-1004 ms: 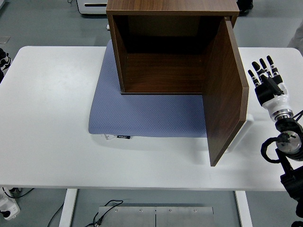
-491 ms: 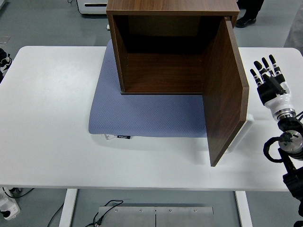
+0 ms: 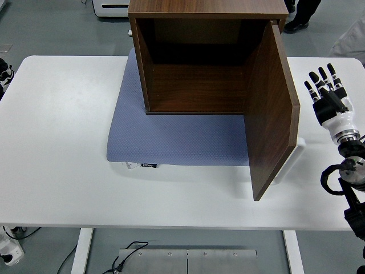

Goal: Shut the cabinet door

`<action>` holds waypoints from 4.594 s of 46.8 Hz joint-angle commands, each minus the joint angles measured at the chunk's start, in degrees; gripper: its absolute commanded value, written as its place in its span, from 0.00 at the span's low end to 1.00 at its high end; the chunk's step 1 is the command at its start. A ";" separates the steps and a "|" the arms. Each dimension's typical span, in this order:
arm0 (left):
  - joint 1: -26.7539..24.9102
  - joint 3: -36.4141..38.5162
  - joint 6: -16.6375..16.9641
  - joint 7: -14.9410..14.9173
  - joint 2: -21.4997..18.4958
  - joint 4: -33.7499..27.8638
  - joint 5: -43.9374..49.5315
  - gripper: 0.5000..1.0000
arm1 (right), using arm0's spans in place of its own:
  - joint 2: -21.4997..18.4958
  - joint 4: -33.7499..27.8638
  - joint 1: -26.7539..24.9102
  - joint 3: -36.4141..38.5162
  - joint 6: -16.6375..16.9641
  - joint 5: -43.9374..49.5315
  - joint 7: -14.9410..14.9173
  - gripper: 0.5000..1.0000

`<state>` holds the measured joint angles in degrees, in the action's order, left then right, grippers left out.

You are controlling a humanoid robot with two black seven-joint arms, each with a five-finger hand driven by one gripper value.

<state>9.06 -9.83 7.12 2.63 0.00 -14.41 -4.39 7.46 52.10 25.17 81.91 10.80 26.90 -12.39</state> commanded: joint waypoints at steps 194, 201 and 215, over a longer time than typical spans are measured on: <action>0.00 -0.02 0.00 0.01 0.00 0.00 -0.01 1.00 | 17.50 30.25 -39.85 8.53 24.20 -0.44 0.35 1.00; 0.00 -0.02 0.00 0.01 0.00 0.00 -0.01 1.00 | 17.15 32.01 -39.23 6.51 24.20 1.14 0.44 1.00; 0.00 -0.02 0.00 0.01 0.00 0.00 -0.01 1.00 | 16.80 34.29 -36.33 2.64 24.20 3.51 0.70 1.00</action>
<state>9.05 -9.83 7.12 2.64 0.00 -14.41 -4.39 24.25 86.12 -11.58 85.25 35.00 30.05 -11.70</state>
